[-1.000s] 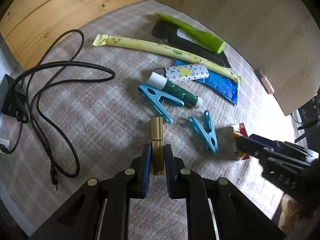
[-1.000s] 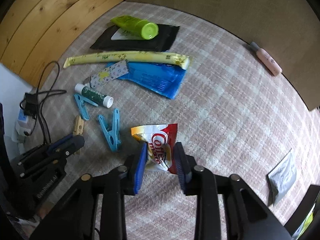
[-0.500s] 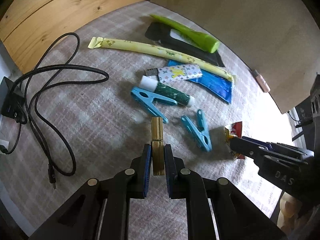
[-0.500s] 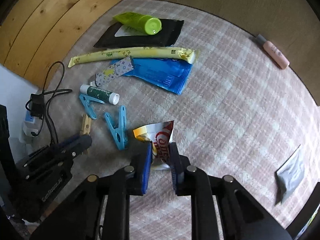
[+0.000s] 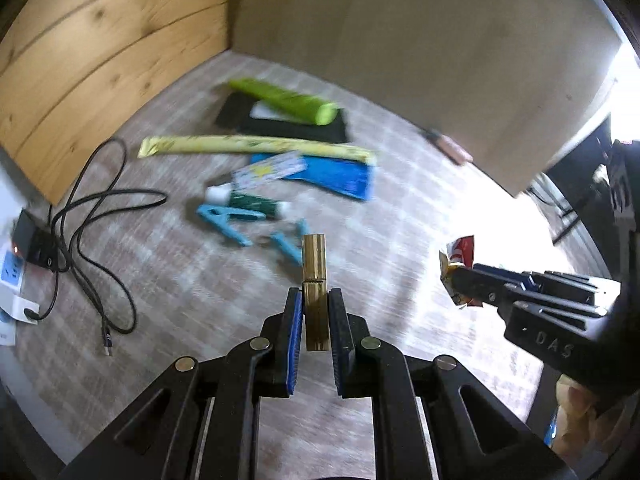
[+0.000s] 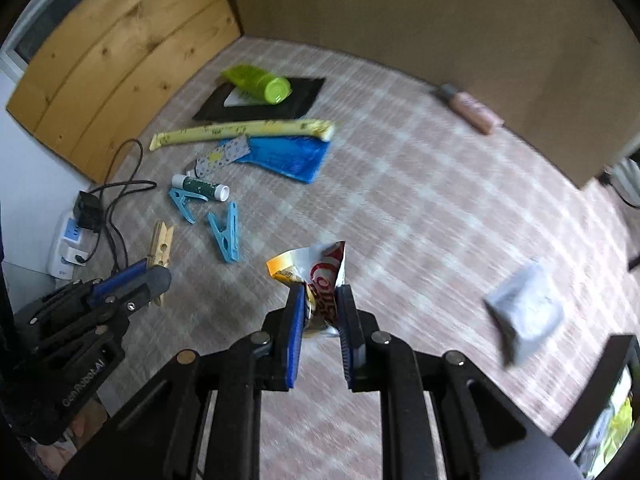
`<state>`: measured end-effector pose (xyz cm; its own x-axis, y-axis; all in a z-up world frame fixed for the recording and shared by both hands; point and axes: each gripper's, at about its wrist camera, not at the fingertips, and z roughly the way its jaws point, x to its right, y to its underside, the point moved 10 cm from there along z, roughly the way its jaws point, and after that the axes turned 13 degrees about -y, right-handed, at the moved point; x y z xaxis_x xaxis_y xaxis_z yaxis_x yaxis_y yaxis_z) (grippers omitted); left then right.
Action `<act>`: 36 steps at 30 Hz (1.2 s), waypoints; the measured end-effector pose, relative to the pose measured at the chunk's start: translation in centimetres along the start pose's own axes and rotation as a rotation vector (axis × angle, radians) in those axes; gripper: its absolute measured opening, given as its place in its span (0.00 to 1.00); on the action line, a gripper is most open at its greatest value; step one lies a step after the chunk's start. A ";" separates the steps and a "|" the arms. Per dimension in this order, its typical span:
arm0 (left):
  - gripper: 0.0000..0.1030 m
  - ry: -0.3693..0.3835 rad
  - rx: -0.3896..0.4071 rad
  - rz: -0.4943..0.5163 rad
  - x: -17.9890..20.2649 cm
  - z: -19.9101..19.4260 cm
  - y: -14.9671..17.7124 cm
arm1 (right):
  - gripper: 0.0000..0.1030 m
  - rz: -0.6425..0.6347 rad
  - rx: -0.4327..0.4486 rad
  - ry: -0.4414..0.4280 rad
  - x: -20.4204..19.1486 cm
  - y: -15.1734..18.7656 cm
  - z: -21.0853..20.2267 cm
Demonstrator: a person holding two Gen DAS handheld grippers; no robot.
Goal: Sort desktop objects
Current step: 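Carry the wooden clothespin and Coffee-mate sachet over the black tray with both tools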
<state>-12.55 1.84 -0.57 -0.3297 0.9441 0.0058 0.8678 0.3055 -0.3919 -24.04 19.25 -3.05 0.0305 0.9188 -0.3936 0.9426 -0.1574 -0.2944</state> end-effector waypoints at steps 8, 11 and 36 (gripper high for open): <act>0.11 0.055 0.085 0.202 8.1 -4.7 1.1 | 0.16 0.036 0.099 0.039 2.9 3.1 -5.9; 0.11 0.085 0.106 0.276 12.0 -6.3 2.0 | 0.16 0.072 0.133 0.070 5.6 5.1 -9.2; 0.11 0.332 0.102 0.768 35.9 -12.4 13.1 | 0.16 0.441 0.314 0.305 22.8 22.1 -25.2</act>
<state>-8.36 41.27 5.94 0.4791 0.8772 -0.0321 0.7631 -0.4343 -0.4785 5.90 45.85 3.44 0.5321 0.7977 -0.2838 0.6780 -0.6022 -0.4215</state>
